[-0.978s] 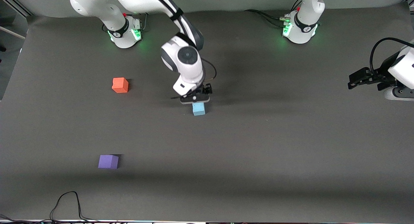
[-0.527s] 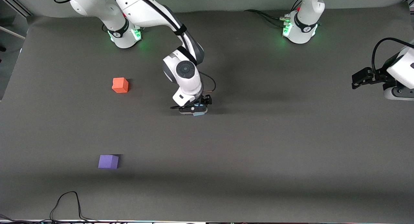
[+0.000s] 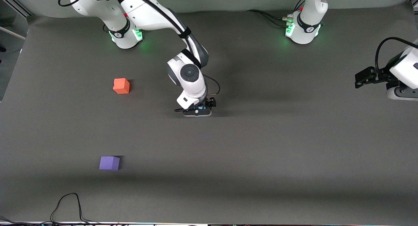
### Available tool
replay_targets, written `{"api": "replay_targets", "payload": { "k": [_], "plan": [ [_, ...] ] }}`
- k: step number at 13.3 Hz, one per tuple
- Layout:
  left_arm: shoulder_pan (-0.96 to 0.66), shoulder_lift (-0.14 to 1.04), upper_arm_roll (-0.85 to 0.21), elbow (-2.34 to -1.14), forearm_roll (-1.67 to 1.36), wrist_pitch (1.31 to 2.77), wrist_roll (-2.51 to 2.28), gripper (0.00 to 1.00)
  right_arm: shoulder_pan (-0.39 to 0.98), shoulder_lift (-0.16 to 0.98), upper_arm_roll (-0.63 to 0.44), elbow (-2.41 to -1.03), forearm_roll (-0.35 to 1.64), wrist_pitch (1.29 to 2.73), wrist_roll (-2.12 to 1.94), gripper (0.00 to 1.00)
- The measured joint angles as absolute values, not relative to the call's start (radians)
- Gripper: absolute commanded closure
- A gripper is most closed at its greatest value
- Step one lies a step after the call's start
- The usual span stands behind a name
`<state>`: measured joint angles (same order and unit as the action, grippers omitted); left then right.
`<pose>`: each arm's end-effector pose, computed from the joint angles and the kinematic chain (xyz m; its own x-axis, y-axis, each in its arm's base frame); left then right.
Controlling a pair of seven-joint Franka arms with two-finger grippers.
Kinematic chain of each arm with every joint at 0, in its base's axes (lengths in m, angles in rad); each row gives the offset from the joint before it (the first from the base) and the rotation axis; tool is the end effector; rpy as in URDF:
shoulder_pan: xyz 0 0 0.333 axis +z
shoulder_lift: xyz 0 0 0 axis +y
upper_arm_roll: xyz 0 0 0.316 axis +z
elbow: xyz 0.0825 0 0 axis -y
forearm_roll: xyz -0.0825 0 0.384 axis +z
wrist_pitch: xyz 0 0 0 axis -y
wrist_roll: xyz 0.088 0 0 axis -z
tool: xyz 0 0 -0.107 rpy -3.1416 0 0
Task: Place blue block between orange and purple blocks
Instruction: 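Move the right gripper over the blue cube while the left gripper returns, then grasp the blue cube with the right gripper and lift it, then carry the blue cube with the right gripper between orange and purple cubes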
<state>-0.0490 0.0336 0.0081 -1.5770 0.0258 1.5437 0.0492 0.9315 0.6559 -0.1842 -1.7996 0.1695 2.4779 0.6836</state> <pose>0.5603 -0.0202 0.6006 0.9937 -0.0892 -0.0680 -0.0909 -0.9956 -0.0227 0.4764 0.4524 0.1896 0.9991 -0.0290 0.0313 -0.0283 -0.9994 -0.0219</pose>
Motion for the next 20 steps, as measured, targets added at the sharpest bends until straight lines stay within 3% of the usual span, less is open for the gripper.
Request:
{"api": "replay_targets", "payload": {
  "k": [1,5,8,11,15,17,20],
  "plan": [
    [-0.049,0.033,0.008,-1.577,0.026,1.544,0.049,0.0,0.932,0.659,-0.184,-1.798,0.17,2.478,0.683,0.46],
    [-0.049,0.031,0.008,-1.577,0.027,1.543,0.05,0.0,0.93,0.659,-0.187,-1.79,0.17,2.47,0.649,0.47],
    [-0.049,0.03,0.008,-1.578,0.027,1.543,0.05,0.0,0.905,0.622,-0.195,-1.758,0.171,2.387,0.607,0.47],
    [-0.049,0.03,0.008,-1.58,0.027,1.542,0.05,0.0,0.851,0.469,-0.201,-1.676,0.173,2.138,0.545,0.47],
    [-0.049,0.029,0.008,-1.586,0.028,1.542,0.05,0.0,0.759,0.29,-0.204,-1.437,0.174,1.731,0.505,0.47],
    [-0.049,0.028,0.008,-1.586,0.028,1.542,0.051,0.0,0.72,0.259,-0.204,-1.368,0.174,1.643,0.481,0.46],
    [-0.049,0.028,0.008,-1.587,0.028,1.542,0.051,0.0,0.674,0.239,-0.243,-1.358,0.174,1.624,0.416,0.46]
  ]
}}
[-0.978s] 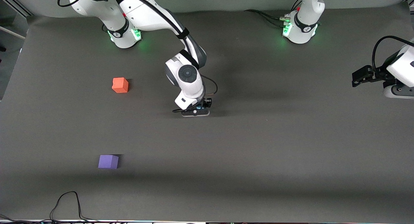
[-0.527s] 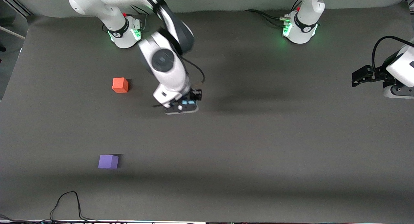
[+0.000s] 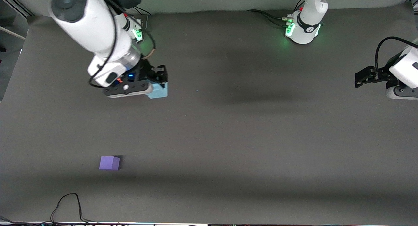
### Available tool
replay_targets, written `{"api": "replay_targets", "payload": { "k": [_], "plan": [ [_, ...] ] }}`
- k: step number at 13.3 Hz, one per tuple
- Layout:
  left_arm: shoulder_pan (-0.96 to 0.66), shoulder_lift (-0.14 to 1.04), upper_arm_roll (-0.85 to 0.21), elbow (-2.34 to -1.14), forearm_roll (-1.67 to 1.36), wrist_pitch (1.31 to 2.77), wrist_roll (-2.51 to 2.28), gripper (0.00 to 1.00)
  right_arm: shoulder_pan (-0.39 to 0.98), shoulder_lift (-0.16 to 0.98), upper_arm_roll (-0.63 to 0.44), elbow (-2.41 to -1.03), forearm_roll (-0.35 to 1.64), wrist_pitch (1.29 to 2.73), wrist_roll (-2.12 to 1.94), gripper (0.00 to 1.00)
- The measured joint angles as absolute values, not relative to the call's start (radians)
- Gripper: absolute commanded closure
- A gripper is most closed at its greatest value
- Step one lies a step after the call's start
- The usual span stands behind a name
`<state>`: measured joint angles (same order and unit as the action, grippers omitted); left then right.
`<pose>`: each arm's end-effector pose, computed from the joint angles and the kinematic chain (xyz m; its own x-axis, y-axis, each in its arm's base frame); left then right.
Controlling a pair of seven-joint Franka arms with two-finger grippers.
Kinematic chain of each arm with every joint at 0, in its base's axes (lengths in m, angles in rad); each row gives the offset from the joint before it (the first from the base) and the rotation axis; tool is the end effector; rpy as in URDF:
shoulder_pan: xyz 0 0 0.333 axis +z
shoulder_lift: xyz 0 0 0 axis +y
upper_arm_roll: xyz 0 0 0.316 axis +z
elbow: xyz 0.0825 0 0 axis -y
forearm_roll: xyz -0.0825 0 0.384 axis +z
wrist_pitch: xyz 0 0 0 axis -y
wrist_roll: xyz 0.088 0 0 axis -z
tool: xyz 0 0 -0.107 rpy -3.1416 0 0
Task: Place blue block between orange and purple blocks
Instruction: 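Carry the blue cube with the right gripper between orange and purple cubes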
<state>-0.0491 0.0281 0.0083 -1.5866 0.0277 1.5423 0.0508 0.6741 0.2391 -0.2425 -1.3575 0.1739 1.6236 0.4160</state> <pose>0.5583 -0.0198 0.5991 0.9932 -0.0905 -0.0736 -0.0925 -0.9954 -0.0242 0.5568 0.2968 0.5928 0.9997 0.0180 -0.0166 0.0158 -0.9926 -0.1202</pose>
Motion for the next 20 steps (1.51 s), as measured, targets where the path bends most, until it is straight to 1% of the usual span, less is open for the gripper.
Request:
{"api": "replay_targets", "payload": {
  "k": [2,5,6,8,9,11,13,14,15,17,20],
  "plan": [
    [-0.049,0.028,0.008,-1.587,0.028,1.542,0.051,0.0,0.668,0.238,-0.323,-1.358,0.174,1.606,0.334,0.46],
    [-0.049,0.028,0.009,-1.587,0.028,1.542,0.051,0.0,0.654,0.225,-0.48,-1.386,0.174,1.588,0.17,0.46],
    [-0.049,0.028,0.009,-1.587,0.028,1.542,0.051,0.0,0.635,0.214,-0.508,-1.407,0.174,1.587,0.149,0.46],
    [-0.05,0.028,0.009,-1.587,0.028,1.542,0.051,0.0,0.558,0.189,-0.504,-1.456,0.173,1.586,0.132,0.46],
    [-0.05,0.028,0.009,-1.587,0.028,1.542,0.051,0.0,0.492,0.173,-0.467,-1.485,0.167,1.586,0.109,0.46],
    [-0.05,0.028,0.009,-1.587,0.028,1.542,0.051,0.0,0.3,0.141,-0.311,-1.543,0.134,1.595,0.066,0.46],
    [-0.05,0.028,0.009,-1.587,0.028,1.542,0.052,0.0,0.126,0.109,-0.153,-1.612,0.121,1.644,0.046,0.46],
    [-0.05,0.028,0.009,-1.587,0.028,1.542,0.052,0.0,0.043,0.09,-0.075,-1.652,0.118,1.671,0.036,0.46],
    [-0.05,0.028,0.009,-1.587,0.028,1.542,0.052,0.0,-0.014,0.071,-0.02,-1.694,0.117,1.695,0.03,0.46],
    [-0.05,0.028,0.008,-1.587,0.028,1.542,0.052,0.0,-0.038,0.046,0.009,-1.789,0.108,1.773,0.029,0.46],
    [-0.05,0.028,0.008,-1.588,0.028,1.542,0.052,0.0,-0.037,0.046,0.018,-1.982,0.1,1.968,0.028,0.46]
  ]
}}
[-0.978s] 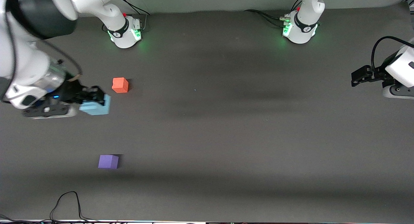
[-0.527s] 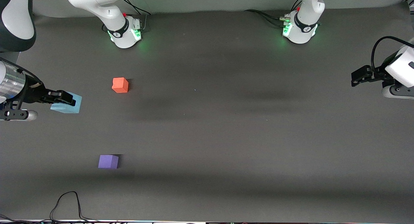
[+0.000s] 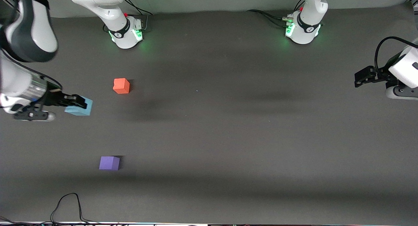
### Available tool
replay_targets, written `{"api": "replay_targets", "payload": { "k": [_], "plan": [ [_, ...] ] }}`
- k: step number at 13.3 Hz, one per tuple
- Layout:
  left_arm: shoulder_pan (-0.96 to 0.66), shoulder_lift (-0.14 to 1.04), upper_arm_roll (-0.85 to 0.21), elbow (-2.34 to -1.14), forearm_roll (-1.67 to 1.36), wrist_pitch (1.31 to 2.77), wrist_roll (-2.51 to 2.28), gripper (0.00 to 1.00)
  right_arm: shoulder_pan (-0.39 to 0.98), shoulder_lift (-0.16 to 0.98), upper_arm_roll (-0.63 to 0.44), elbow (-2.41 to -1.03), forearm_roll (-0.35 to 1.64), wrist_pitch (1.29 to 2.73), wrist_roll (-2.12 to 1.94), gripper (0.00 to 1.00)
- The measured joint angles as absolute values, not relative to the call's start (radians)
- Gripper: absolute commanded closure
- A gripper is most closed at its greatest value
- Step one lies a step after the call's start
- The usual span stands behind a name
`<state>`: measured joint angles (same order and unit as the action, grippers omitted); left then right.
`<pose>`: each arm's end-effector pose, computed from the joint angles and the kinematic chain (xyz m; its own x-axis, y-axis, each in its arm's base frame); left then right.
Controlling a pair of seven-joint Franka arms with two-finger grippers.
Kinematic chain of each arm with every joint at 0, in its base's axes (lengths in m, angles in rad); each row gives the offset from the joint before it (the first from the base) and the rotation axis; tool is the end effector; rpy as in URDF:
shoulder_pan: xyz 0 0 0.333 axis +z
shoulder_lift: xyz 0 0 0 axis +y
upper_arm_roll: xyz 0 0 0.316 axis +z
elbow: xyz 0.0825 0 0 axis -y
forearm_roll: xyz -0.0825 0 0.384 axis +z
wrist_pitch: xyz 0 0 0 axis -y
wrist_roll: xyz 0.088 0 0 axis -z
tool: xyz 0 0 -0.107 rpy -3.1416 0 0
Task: Place blue block between orange and purple blocks
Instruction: 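Carry the blue cube with the right gripper between orange and purple cubes, then lower the blue cube and open the right gripper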
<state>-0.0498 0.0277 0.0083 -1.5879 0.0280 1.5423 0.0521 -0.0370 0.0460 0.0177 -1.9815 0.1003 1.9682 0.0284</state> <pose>0.5581 -0.0202 0.5987 0.9929 -0.0925 -0.0746 -0.0946 -0.9952 -0.0243 0.5596 -0.0044 0.4378 0.9942 -0.0862 -0.0636 -0.0916 -0.9918 -0.0889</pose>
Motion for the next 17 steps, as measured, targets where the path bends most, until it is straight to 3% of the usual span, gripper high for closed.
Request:
{"api": "replay_targets", "payload": {
  "k": [4,13,14,15,17],
  "plan": [
    [-0.05,0.028,0.008,-1.589,0.028,1.542,0.052,0.0,-0.033,0.117,0.025,-2.207,0.097,2.27,-0.024,0.46],
    [-0.052,0.028,0.008,-1.589,0.028,1.542,0.054,0.0,-0.026,0.363,0.026,-2.245,0.096,2.598,-0.075,0.44],
    [-0.052,0.028,0.008,-1.589,0.028,1.542,0.054,0.0,-0.025,0.377,0.026,-2.259,0.096,2.644,-0.075,0.34],
    [-0.052,0.028,0.008,-1.589,0.028,1.542,0.054,0.0,-0.023,0.381,0.028,-2.273,0.096,2.679,-0.075,0.0],
    [-0.052,0.028,0.008,-1.589,0.028,1.542,0.054,0.0,-0.022,0.38,0.027,-2.284,0.096,2.691,-0.075,0.0]
  ]
}}
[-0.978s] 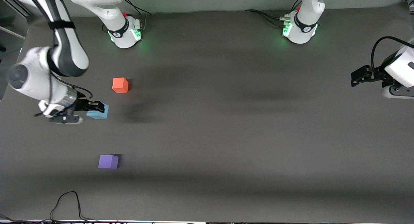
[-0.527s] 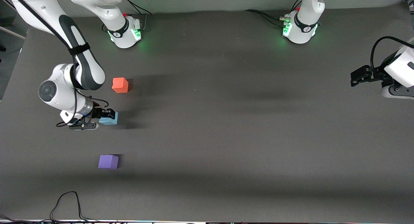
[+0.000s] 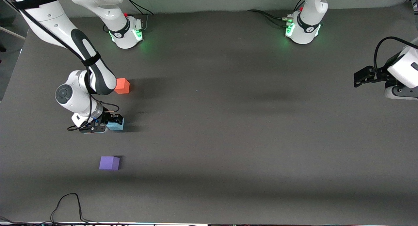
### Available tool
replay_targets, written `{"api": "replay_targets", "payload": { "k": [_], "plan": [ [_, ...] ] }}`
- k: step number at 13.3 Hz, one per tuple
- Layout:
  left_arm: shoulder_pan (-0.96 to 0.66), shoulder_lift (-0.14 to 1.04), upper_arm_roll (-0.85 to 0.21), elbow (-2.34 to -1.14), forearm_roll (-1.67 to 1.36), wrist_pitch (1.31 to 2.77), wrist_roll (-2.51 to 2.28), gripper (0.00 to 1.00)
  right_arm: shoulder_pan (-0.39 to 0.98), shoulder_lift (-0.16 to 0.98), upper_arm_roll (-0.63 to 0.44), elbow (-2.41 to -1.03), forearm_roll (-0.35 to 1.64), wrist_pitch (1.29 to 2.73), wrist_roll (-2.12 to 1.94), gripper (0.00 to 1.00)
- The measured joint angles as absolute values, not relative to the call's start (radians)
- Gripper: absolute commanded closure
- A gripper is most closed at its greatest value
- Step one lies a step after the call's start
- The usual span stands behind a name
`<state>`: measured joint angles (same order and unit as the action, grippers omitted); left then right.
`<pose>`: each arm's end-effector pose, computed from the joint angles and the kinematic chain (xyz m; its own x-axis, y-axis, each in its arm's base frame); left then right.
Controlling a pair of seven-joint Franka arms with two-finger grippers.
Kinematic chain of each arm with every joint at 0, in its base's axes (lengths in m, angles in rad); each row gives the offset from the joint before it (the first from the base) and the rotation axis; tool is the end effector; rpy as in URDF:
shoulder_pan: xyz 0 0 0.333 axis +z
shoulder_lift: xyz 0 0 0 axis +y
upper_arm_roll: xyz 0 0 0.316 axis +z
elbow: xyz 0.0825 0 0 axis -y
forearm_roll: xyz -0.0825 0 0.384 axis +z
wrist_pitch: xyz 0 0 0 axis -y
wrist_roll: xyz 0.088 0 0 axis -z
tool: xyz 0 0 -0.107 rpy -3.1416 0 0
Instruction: Place blue block between orange and purple blocks
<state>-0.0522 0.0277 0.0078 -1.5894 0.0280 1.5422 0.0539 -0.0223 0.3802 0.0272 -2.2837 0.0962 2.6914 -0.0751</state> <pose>0.5580 -0.0218 0.5980 0.9923 -0.0972 -0.0762 -0.0993 -0.9948 -0.0241 0.5345 -0.0001 0.1882 0.9995 -0.0089 0.0288 -0.0074 -0.9986 -0.0522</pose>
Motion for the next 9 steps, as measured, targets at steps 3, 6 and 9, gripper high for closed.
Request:
{"api": "replay_targets", "payload": {
  "k": [3,6,9],
  "plan": [
    [-0.052,0.028,0.008,-1.59,0.028,1.542,0.054,0.0,-0.022,0.348,0.027,-2.275,0.096,2.641,-0.075,0.0],
    [-0.052,0.028,0.009,-1.589,0.028,1.542,0.054,0.0,-0.022,0.207,0.026,-2.206,0.096,2.394,-0.075,0.0],
    [-0.052,0.028,0.009,-1.589,0.028,1.542,0.054,0.0,-0.022,0.078,0.026,-2.076,0.096,2.147,-0.075,0.0]
  ]
}}
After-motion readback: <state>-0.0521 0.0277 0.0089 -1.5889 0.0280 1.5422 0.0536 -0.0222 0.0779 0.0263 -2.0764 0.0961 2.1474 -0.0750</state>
